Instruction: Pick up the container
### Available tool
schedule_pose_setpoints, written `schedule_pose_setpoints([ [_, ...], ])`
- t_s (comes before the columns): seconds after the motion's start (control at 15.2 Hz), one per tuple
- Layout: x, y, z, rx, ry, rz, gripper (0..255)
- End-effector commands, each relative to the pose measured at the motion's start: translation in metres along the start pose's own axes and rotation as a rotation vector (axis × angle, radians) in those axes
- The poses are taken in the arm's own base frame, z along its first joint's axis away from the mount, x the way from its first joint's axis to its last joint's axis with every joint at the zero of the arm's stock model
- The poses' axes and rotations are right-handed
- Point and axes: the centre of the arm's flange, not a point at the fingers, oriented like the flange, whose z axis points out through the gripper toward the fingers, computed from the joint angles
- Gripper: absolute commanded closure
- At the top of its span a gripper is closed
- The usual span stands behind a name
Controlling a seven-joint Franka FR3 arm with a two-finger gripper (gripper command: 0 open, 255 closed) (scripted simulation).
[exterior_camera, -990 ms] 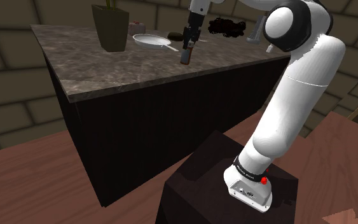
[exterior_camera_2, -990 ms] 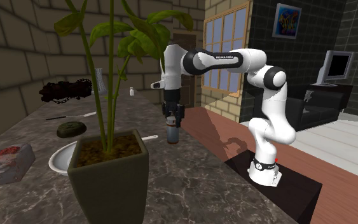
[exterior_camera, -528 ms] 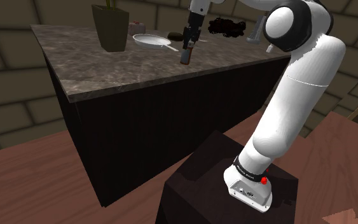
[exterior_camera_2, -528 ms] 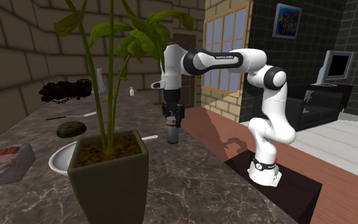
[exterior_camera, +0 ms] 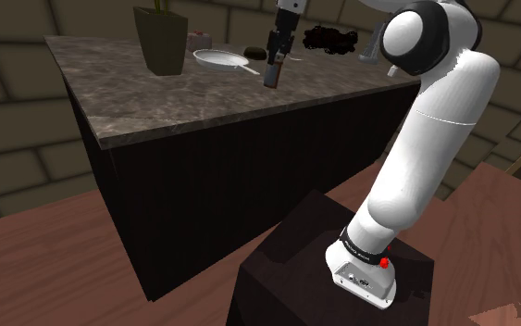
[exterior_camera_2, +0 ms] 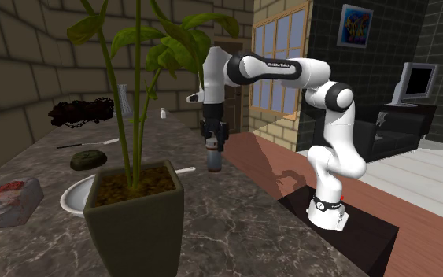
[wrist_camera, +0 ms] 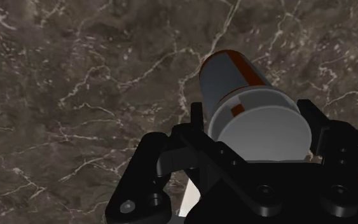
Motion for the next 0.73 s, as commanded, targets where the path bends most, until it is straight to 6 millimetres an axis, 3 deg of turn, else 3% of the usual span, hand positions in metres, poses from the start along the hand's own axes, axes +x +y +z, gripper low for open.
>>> schedule_pose_setpoints([
  [0.0, 0.002, -0.001, -0.011, 0.000, 0.000, 0.000, 255],
  [0.53, 0.003, -0.005, -0.053, 0.000, 0.000, 0.000, 255],
  [0.66, 0.003, -0.005, -0.054, 0.000, 0.000, 0.000, 255],
])
